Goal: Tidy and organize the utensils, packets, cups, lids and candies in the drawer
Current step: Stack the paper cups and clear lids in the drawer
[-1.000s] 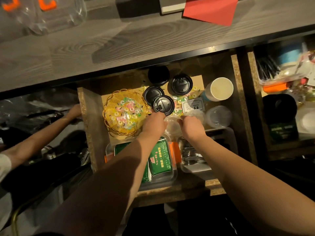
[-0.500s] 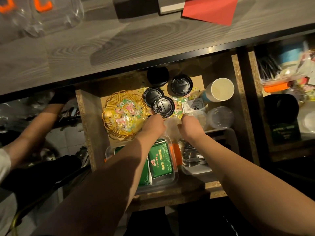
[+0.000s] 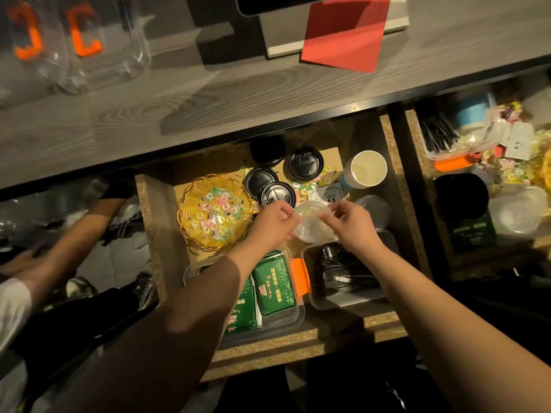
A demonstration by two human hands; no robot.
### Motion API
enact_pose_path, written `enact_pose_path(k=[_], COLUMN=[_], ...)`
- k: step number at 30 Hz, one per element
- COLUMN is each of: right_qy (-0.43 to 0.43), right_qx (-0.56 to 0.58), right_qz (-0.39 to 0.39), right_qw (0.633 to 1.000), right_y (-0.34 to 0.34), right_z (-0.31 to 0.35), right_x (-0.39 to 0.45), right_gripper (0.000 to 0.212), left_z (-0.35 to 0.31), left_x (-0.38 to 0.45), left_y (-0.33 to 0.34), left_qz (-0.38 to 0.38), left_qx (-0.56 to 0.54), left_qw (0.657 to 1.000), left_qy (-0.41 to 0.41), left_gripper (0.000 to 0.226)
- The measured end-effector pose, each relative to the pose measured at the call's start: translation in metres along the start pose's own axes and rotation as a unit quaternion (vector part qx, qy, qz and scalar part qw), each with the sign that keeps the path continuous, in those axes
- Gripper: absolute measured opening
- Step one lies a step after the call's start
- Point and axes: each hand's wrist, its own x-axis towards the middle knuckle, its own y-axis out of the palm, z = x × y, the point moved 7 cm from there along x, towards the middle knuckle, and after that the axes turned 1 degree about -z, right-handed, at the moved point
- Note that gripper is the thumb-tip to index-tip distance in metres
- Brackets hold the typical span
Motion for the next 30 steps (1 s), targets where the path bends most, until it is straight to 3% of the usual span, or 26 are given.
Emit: enact_pose_path(k=[4, 8, 12, 18, 25, 30], right_qy=[0.017, 0.061, 0.126, 0.071, 0.048, 0.022], right_qx=[0.136, 0.186, 0.091, -0.044, -0.034, 0.0], right_qz=[0.017, 0.02, 0.022, -0.022, -0.072, -0.088], right_qw=[0.99, 0.98, 0.988, 0.996, 0.996, 0.996], right_y=[-0.014, -0.023, -0.02, -0.021, -0.02, -0.022], right_z=[-0.009, -0.04, -0.07, -0.066, -0.054, -0.052], right_x=[-0.012, -0.012, -0.005, 0.007, 0.006, 0.0], right_gripper=[0.013, 0.024, 0.031, 0.02, 0.02, 0.007], left_z=[-0.017, -0.027, -0.023, -0.013, -0.006, 0.0], left_x=[0.006, 0.013, 0.018, 0.027, 0.037, 0.033], left_y=[0.014, 0.033, 0.05, 0.059, 0.06, 0.057], left_qz=[-0.016, 0.017, 0.05, 0.025, 0.008, -0.008], left_qx=[-0.017, -0.044, -0.056, -0.034, -0.032, -0.068], left_qw=[1.0, 0.999, 0.997, 0.998, 0.999, 0.997], left_qy=[-0.006, -0.008, -0.031, -0.05, -0.041, -0.041], left_gripper=[0.017, 0.026, 0.028, 0.027, 0.016, 0.014])
